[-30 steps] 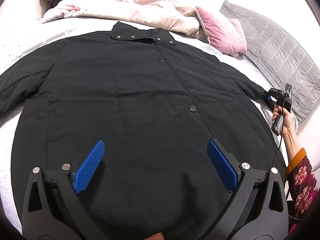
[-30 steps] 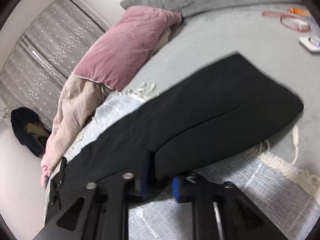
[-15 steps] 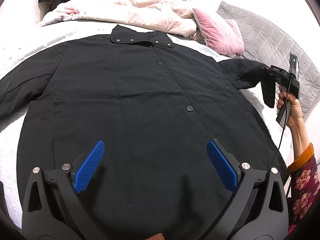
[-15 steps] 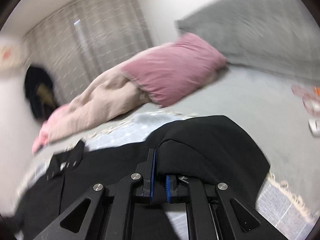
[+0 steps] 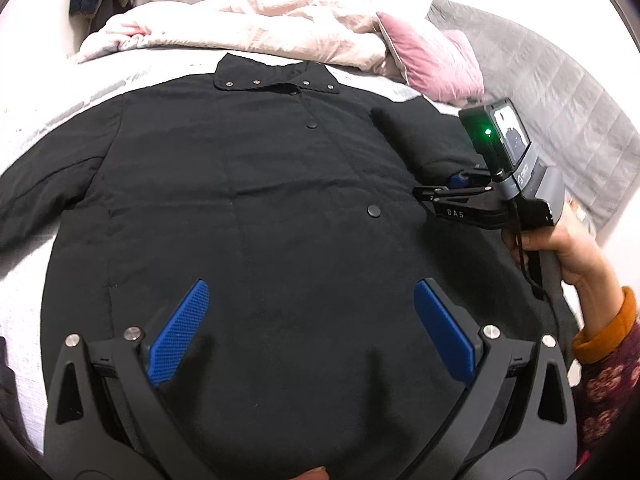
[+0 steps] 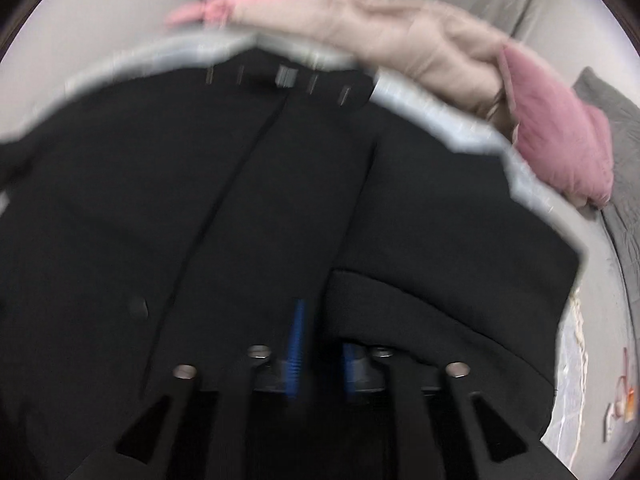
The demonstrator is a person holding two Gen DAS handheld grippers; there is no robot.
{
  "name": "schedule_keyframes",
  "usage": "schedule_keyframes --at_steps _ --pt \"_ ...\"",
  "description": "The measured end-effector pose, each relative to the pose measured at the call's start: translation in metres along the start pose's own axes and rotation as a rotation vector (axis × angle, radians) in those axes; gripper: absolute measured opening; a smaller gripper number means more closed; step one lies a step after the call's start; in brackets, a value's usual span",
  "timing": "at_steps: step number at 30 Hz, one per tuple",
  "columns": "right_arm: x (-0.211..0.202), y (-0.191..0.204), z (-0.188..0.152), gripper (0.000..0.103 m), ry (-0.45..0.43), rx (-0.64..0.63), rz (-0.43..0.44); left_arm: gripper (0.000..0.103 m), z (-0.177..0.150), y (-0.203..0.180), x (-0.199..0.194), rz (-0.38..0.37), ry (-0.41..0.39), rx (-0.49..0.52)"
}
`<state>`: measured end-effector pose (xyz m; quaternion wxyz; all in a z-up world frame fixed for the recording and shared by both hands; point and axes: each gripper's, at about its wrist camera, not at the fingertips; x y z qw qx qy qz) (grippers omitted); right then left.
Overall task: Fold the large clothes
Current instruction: 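Fold the held sleeve across the coat front with the right gripper and release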
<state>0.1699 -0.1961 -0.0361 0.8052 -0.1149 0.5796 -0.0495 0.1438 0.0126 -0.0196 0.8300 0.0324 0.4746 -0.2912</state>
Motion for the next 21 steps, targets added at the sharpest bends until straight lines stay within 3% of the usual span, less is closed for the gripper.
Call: schedule_keyframes --at_steps 2,3,6,13,21 --pt "-0.008 0.001 -0.004 0.042 -0.009 0.002 0.005 0.102 -0.001 -0.006 0.000 0.017 0.003 0.029" --pt "-0.015 -0.004 -0.006 0.051 -0.009 0.032 0.048 0.102 -0.001 -0.009 0.000 0.024 0.004 0.039" --pt "-0.036 -0.019 -0.016 0.065 -0.020 0.119 0.160 0.102 -0.001 -0.016 0.002 0.040 0.016 0.071" --pt "-0.079 -0.048 -0.063 0.070 -0.037 0.243 0.213 0.102 0.008 -0.042 0.001 0.104 0.077 0.121" --pt "-0.077 -0.108 -0.101 0.072 -0.103 0.517 0.406 0.102 0.045 -0.105 0.008 0.199 0.057 0.258"
Point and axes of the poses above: each gripper's, at about its wrist camera, not at the fingertips, and x roughly the way its jaws point, y to its left, z to its top, and after that the axes turned 8 degrees about y, right-handed
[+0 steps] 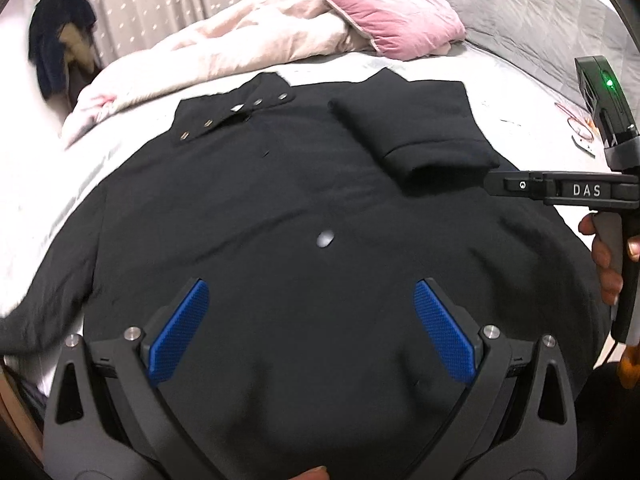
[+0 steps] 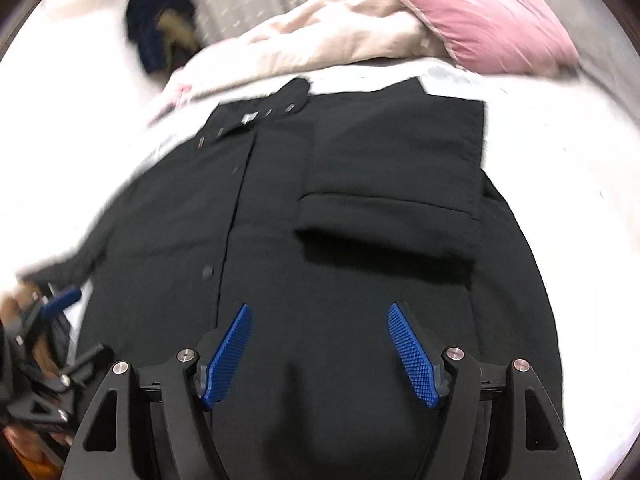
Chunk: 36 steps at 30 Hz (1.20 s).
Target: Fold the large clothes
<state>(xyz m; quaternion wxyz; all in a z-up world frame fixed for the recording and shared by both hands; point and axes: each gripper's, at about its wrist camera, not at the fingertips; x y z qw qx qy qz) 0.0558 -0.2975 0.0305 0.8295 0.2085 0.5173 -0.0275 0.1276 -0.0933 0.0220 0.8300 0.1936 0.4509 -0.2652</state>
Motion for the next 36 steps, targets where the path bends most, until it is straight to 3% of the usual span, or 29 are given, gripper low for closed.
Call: schedule_keyframes --at_steps 5,9,12,18,23,25,27,28,29,30,32,36 --pt "-0.017 -0.051 0.009 0.073 -0.053 0.137 -0.051 0.102 0.038 -0.037 0.021 0.008 -0.024 0.075" --pt "-0.032 -0.099 0.013 0.072 -0.089 0.284 0.029 0.102 0.069 -0.075 0.050 -0.007 -0.051 0.152" --pt "-0.036 -0.124 0.013 0.073 -0.093 0.370 0.020 0.102 0.089 -0.110 0.075 -0.034 -0.057 0.229" --pt "-0.036 -0.145 0.012 0.073 -0.069 0.439 0.021 0.102 0.102 -0.163 0.116 -0.004 -0.020 0.365" --pt "-0.029 -0.145 0.009 0.073 -0.041 0.426 -0.008 0.102 0.099 -0.183 0.125 0.023 -0.057 0.436" --pt "-0.033 -0.146 0.006 0.073 -0.043 0.428 -0.019 0.090 0.098 -0.183 0.125 0.011 -0.079 0.438" --pt "-0.035 -0.147 0.004 0.072 -0.048 0.435 -0.022 0.056 0.099 -0.181 0.123 -0.014 -0.080 0.438" --pt "-0.035 -0.146 0.004 0.072 -0.049 0.434 -0.023 0.047 0.100 -0.179 0.119 -0.027 -0.086 0.429" --pt "-0.035 -0.146 0.004 0.072 -0.049 0.432 -0.026 0.028 0.101 -0.177 0.114 -0.044 -0.096 0.416" --pt "-0.034 -0.145 0.004 0.072 -0.048 0.430 -0.028 0.019 0.103 -0.173 0.107 -0.079 -0.101 0.395" --pt "-0.031 -0.142 0.005 0.072 -0.040 0.419 -0.032 0.012 0.108 -0.161 0.092 -0.160 -0.119 0.319" --pt "-0.029 -0.136 0.006 0.072 -0.036 0.405 -0.036 0.011 0.114 -0.125 0.063 -0.279 -0.153 0.152"
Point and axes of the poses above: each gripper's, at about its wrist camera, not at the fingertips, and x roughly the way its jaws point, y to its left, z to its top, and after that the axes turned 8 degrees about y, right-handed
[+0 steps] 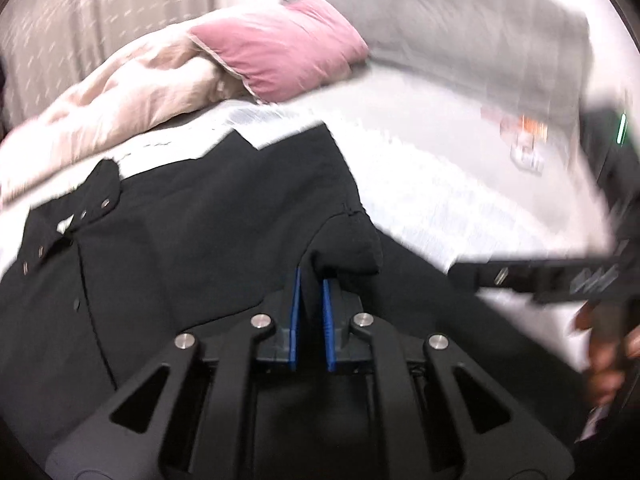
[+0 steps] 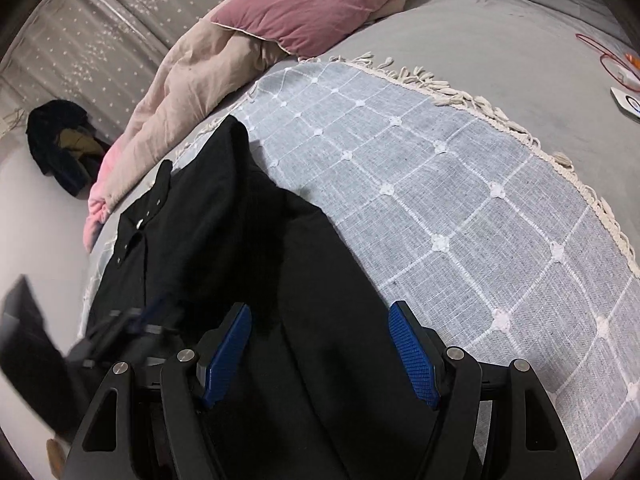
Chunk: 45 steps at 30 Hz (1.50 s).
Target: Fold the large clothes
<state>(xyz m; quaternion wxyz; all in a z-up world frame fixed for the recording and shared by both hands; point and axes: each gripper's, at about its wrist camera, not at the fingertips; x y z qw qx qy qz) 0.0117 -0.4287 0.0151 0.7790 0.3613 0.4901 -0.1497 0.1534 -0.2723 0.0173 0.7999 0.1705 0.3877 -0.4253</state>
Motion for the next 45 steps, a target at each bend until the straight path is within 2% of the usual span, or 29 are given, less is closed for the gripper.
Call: schedule_keyframes --at_steps 3,7,8,11,12,14,15,16,18,20,26,30,32,35,38,41,43,45 --pt "0.000 0.003 -0.002 0.073 -0.002 -0.012 -0.006 0.011 -0.001 0.031 -0.026 -0.032 -0.047 -0.125" --pt "0.000 0.005 -0.004 0.072 -0.003 -0.018 -0.017 0.012 -0.025 0.086 -0.048 -0.022 -0.061 -0.346" --pt "0.000 0.005 -0.005 0.073 -0.005 -0.020 -0.020 0.013 -0.034 0.098 -0.051 0.000 -0.057 -0.395" --pt "0.000 0.006 -0.005 0.072 -0.005 -0.019 -0.026 0.020 -0.060 0.132 -0.046 0.125 0.031 -0.483" --pt "0.001 0.007 -0.005 0.072 -0.004 -0.019 -0.026 0.025 -0.071 0.146 -0.039 0.168 0.102 -0.516" --pt "0.002 0.009 -0.006 0.073 0.000 -0.024 -0.023 0.034 -0.087 0.165 -0.030 0.166 0.193 -0.586" --pt "0.003 0.011 -0.006 0.073 0.002 -0.026 -0.021 0.042 -0.096 0.174 -0.026 0.134 0.225 -0.627" --pt "0.003 0.012 -0.006 0.073 0.003 -0.026 -0.020 0.045 -0.104 0.182 -0.026 0.096 0.241 -0.673" --pt "0.006 0.015 -0.006 0.073 0.009 -0.024 -0.016 0.061 -0.113 0.191 -0.030 0.057 0.226 -0.722" --pt "0.010 0.015 -0.006 0.073 0.017 -0.016 -0.013 0.069 -0.116 0.196 -0.040 0.044 0.189 -0.739" --pt "0.014 0.010 -0.003 0.073 0.025 0.001 -0.015 0.075 -0.106 0.212 -0.060 0.030 0.101 -0.756" --pt "0.014 0.004 0.006 0.073 0.010 0.007 0.034 0.076 -0.101 0.219 -0.060 -0.023 0.068 -0.737" --pt "0.014 0.004 0.010 0.073 -0.007 -0.002 0.038 0.076 -0.093 0.219 -0.049 -0.051 0.064 -0.712" --pt "0.017 0.008 0.017 0.073 -0.047 -0.052 -0.007 0.076 -0.083 0.222 -0.033 -0.003 0.080 -0.675" --pt "0.029 0.022 0.023 0.073 -0.065 -0.145 -0.085 0.076 -0.079 0.233 -0.014 0.099 0.115 -0.667" --pt "0.053 0.043 0.027 0.073 -0.066 -0.263 -0.164 0.076 -0.085 0.247 0.000 0.109 0.143 -0.712" --pt "0.073 0.059 0.030 0.073 -0.070 -0.343 -0.236 0.069 -0.085 0.256 0.008 0.090 0.143 -0.737" --pt "0.093 0.075 0.032 0.072 -0.078 -0.424 -0.316 0.041 -0.080 0.256 0.012 0.101 0.132 -0.710"
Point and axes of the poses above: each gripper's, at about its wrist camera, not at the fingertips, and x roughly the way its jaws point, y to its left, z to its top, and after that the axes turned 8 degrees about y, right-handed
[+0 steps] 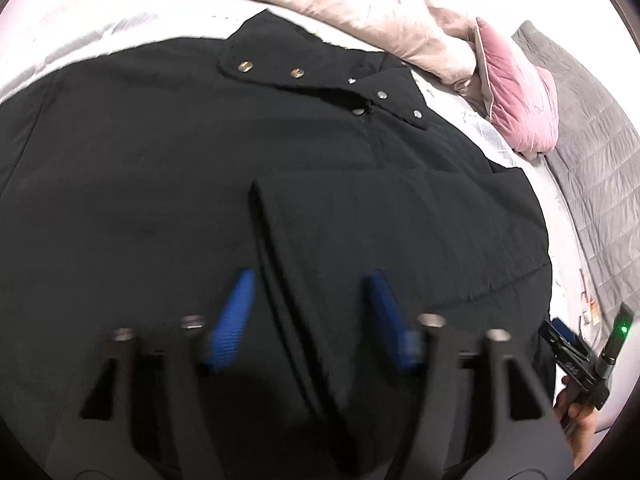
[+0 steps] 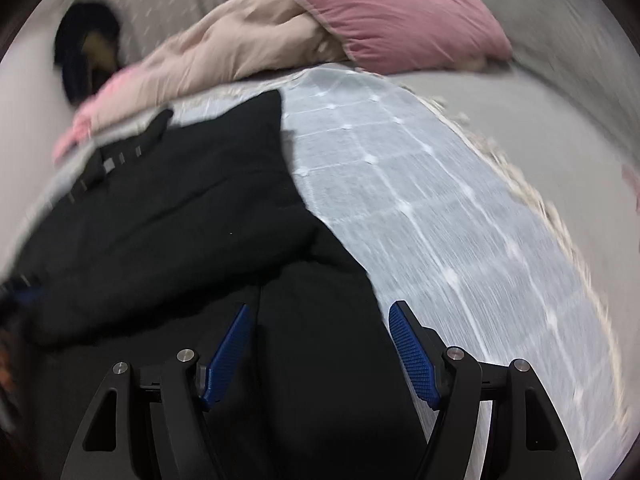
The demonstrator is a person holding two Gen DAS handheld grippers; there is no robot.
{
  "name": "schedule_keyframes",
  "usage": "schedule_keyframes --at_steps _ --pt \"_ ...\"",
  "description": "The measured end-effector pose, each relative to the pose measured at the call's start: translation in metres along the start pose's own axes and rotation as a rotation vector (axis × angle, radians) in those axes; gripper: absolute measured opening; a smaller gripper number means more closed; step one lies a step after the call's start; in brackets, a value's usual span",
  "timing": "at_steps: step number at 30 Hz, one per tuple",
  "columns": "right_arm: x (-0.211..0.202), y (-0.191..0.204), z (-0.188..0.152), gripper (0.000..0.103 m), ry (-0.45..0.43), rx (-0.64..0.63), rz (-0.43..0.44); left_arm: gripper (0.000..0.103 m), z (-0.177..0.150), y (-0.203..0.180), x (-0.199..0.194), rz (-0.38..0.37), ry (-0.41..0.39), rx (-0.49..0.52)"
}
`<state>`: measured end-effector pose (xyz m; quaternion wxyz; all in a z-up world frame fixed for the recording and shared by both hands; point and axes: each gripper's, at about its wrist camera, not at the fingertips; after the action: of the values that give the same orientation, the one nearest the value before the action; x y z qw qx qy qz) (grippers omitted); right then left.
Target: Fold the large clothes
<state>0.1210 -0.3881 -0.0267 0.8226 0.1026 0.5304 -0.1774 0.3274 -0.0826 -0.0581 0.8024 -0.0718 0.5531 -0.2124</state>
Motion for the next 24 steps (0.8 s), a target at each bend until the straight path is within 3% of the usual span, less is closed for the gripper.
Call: schedule_keyframes --at_steps 1,2,3,4,6,7,8,10,12,14,18,21,23,24 --pt "0.007 0.010 0.005 0.072 -0.009 -0.043 -0.041 0.035 0.004 -0.005 0.003 0.016 -0.006 0.024" --pt "0.011 0.018 0.008 0.072 -0.032 -0.079 -0.068 0.016 0.007 -0.010 0.005 0.033 -0.014 0.045" --pt "0.013 0.022 0.010 0.068 -0.057 -0.101 -0.082 0.012 0.011 -0.015 0.005 0.033 -0.029 0.069" --pt "0.013 0.023 0.012 0.064 -0.084 -0.106 -0.096 0.011 0.018 -0.023 0.004 0.022 -0.061 0.100" --pt "0.010 0.010 0.016 0.045 -0.118 -0.026 -0.141 0.011 0.026 -0.032 -0.003 -0.027 -0.119 0.129" --pt "0.007 -0.002 0.017 0.045 -0.125 0.043 -0.140 0.011 0.032 -0.036 -0.005 -0.068 -0.147 0.133" --pt "0.004 -0.019 0.016 0.045 -0.132 0.124 -0.094 0.012 0.036 -0.038 -0.003 -0.052 -0.149 0.131" --pt "0.009 -0.034 0.014 0.046 -0.098 0.192 -0.011 0.020 0.045 -0.044 0.012 0.093 -0.125 0.126" --pt "0.018 -0.030 0.012 0.048 -0.023 0.172 -0.021 0.022 0.048 -0.046 0.023 0.190 -0.074 0.123" --pt "0.015 -0.026 0.010 0.048 -0.005 0.143 -0.023 0.026 0.041 -0.047 0.010 0.175 -0.118 0.117" --pt "-0.005 -0.029 0.010 0.050 -0.014 0.162 0.107 0.055 0.014 -0.062 -0.016 0.116 -0.206 0.205" --pt "-0.014 -0.025 0.003 0.055 -0.003 0.198 0.143 0.064 -0.005 -0.074 -0.006 0.070 -0.145 0.302" --pt "-0.015 -0.019 0.001 0.057 0.022 0.223 0.165 0.064 -0.015 -0.074 0.022 0.134 -0.039 0.344" --pt "-0.014 -0.017 0.000 0.058 0.032 0.242 0.182 0.065 -0.017 -0.072 0.024 0.141 -0.044 0.351"
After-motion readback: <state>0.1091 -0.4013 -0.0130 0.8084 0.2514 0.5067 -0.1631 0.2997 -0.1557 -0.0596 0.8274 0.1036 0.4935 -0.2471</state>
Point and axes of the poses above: each gripper's, at about its wrist camera, not at the fingertips, and x roughly the way its jaws point, y to its left, z to its top, and after that the axes turned 8 degrees about y, right-handed
